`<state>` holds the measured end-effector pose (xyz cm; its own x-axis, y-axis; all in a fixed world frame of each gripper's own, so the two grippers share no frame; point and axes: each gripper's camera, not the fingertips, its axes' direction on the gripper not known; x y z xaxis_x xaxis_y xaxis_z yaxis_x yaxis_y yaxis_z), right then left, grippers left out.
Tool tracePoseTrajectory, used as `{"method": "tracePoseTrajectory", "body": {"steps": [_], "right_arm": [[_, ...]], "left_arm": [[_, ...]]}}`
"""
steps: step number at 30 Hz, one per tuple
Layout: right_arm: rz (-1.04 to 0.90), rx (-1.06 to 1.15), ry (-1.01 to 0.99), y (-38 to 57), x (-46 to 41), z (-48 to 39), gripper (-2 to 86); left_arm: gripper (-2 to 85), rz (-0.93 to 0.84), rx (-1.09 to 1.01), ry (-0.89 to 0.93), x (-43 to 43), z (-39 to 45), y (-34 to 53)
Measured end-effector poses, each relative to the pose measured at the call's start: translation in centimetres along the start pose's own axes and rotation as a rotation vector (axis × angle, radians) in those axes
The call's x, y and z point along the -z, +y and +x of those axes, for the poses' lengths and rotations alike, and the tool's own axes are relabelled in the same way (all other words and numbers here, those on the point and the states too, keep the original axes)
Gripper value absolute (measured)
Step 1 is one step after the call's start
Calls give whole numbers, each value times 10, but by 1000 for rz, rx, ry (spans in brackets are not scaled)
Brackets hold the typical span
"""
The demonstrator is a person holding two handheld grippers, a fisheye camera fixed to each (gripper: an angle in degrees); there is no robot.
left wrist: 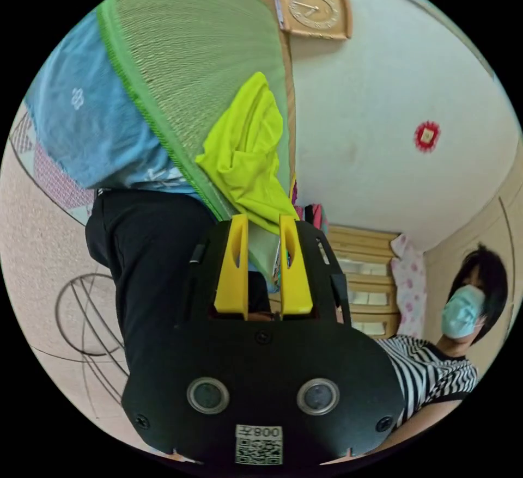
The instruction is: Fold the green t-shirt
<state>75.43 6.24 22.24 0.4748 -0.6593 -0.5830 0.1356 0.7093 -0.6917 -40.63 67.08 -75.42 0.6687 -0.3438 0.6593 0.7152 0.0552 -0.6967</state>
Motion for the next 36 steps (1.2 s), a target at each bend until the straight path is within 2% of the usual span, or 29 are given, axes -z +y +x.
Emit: {"method": "tracePoseTrajectory", "body": {"steps": [10, 18, 22, 26, 36], "right_arm": [[-18, 70, 1, -10, -14, -46, 20], [-31, 98, 4, -3, -24, -65, 20], [-25, 88, 6, 10, -23, -64, 20], [-19, 68, 26, 28, -19, -60, 19], [-1, 13, 28, 101, 5, -42, 18]], "left_arm": [[127, 126, 213, 213, 51, -56, -15], [118, 152, 226, 227, 77, -63, -26], [82, 157, 242, 218, 86, -65, -28], [43, 167, 203, 197, 96, -57, -20], [25, 77, 46, 152, 113, -5, 13]]}}
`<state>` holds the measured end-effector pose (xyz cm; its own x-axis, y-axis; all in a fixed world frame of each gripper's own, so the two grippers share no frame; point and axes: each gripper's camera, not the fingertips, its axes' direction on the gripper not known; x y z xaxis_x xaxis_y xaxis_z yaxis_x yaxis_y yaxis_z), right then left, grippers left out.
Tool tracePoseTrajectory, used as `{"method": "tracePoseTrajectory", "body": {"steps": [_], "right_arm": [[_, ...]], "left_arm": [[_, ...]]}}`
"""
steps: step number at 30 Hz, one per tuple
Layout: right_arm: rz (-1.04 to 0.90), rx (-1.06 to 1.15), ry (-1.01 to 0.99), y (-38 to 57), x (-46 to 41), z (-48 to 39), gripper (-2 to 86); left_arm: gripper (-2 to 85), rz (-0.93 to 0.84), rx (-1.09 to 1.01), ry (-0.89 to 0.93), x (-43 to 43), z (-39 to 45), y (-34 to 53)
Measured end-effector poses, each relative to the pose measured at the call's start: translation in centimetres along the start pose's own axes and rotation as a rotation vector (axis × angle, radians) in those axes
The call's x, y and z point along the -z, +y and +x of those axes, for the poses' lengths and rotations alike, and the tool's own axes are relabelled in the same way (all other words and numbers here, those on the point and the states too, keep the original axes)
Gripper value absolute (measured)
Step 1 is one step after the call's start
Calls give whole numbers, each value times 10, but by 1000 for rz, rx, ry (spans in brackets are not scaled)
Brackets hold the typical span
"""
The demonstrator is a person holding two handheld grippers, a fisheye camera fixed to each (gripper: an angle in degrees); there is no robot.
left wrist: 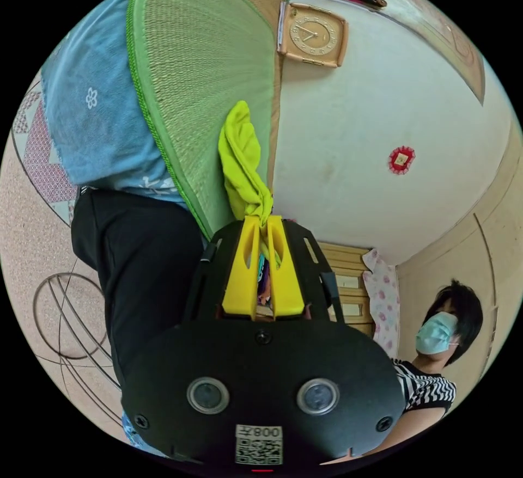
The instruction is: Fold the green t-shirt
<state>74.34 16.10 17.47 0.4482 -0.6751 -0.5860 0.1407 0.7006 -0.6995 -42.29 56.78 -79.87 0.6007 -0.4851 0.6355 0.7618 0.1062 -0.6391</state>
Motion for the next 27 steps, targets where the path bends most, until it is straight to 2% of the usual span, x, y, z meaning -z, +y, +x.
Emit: {"method": "tracePoseTrajectory", "body": {"steps": [12, 27], "right_arm": [[87, 134, -91, 133, 48, -34, 18], [380, 292, -141, 313, 148, -72, 17]], "left_arm": [[24, -152, -229, 71, -26, 90, 62], [23, -441, -356, 160, -154, 172, 126]]}}
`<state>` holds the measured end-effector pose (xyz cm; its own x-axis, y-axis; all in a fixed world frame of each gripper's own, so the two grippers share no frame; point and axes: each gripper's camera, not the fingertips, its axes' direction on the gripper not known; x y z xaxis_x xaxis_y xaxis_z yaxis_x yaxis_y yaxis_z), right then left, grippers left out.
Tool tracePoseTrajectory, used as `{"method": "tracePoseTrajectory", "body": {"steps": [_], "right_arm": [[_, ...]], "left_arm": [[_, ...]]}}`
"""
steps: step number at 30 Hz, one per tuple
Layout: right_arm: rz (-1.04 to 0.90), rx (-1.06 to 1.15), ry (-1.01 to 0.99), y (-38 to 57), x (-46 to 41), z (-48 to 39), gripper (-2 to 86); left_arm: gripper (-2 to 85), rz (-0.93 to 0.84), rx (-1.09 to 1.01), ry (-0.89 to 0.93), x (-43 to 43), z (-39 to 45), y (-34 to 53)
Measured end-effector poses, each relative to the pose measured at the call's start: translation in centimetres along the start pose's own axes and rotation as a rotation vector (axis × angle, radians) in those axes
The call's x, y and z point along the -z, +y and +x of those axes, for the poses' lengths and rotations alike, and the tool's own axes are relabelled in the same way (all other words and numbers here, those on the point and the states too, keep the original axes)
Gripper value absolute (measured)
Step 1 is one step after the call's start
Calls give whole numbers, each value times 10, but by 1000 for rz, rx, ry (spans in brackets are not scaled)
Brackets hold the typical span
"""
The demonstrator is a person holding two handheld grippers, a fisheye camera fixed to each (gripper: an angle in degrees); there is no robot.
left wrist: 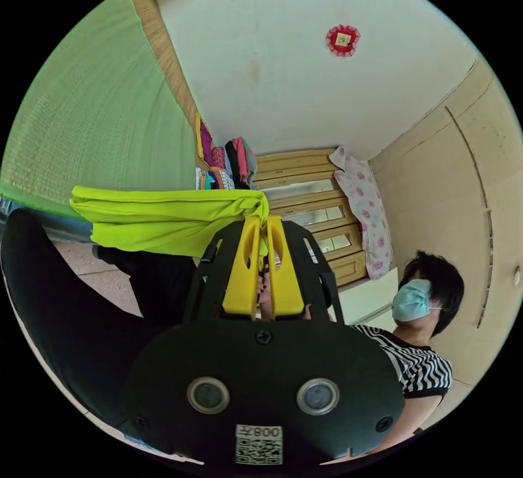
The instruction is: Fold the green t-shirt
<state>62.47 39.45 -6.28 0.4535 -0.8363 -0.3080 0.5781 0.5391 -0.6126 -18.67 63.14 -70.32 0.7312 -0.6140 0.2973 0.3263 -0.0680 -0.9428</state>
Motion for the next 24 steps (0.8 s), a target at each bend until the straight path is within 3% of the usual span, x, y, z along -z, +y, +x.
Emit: {"method": "tracePoseTrajectory", "body": {"steps": [24], "right_arm": [[173, -19, 6, 76, 128, -63, 19]], "left_arm": [[23, -143, 67, 36, -217, -5, -60]]}}
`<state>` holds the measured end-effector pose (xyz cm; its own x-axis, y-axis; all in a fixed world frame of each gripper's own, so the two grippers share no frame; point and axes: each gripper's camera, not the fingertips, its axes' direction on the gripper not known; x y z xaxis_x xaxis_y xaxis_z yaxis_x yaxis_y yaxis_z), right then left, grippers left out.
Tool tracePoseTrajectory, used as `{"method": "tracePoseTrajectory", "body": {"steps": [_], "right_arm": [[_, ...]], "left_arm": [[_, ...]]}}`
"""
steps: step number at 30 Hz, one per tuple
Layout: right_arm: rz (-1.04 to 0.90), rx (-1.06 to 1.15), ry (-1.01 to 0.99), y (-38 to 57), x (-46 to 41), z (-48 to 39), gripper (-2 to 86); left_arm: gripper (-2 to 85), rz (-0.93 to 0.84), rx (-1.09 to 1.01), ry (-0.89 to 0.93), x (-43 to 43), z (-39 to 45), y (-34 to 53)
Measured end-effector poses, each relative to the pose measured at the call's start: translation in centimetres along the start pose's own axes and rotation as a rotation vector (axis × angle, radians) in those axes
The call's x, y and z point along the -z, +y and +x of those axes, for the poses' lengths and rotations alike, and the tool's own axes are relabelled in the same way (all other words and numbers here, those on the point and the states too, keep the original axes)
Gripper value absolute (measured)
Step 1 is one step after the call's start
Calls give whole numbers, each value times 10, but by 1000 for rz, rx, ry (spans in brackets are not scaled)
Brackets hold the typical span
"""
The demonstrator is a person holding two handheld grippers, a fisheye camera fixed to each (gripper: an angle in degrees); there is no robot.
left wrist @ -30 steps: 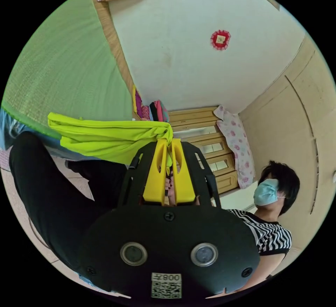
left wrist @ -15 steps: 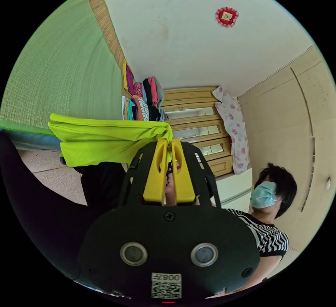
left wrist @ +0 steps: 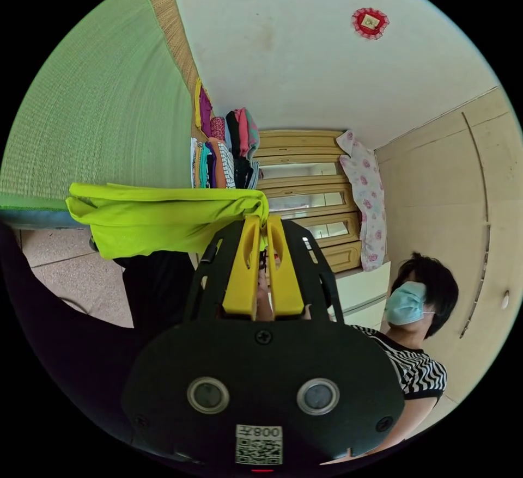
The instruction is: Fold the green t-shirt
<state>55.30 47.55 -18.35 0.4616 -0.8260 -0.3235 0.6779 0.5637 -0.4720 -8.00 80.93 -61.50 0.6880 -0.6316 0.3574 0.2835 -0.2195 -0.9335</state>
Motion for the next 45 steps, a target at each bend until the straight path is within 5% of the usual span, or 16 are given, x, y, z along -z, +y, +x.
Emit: {"method": "tracePoseTrajectory", "body": {"steps": [27, 38, 45], "right_arm": [[32, 30, 117, -107, 99, -108, 19], [125, 349, 252, -316, 226, -289, 19], [241, 344, 492, -313, 352, -327, 21]], "left_arm": [[22, -72, -21, -19, -308, -32, -217], [22, -119, -407, 12, -582, 55, -378], [21, -304, -424, 13, -773, 13, -392]]}}
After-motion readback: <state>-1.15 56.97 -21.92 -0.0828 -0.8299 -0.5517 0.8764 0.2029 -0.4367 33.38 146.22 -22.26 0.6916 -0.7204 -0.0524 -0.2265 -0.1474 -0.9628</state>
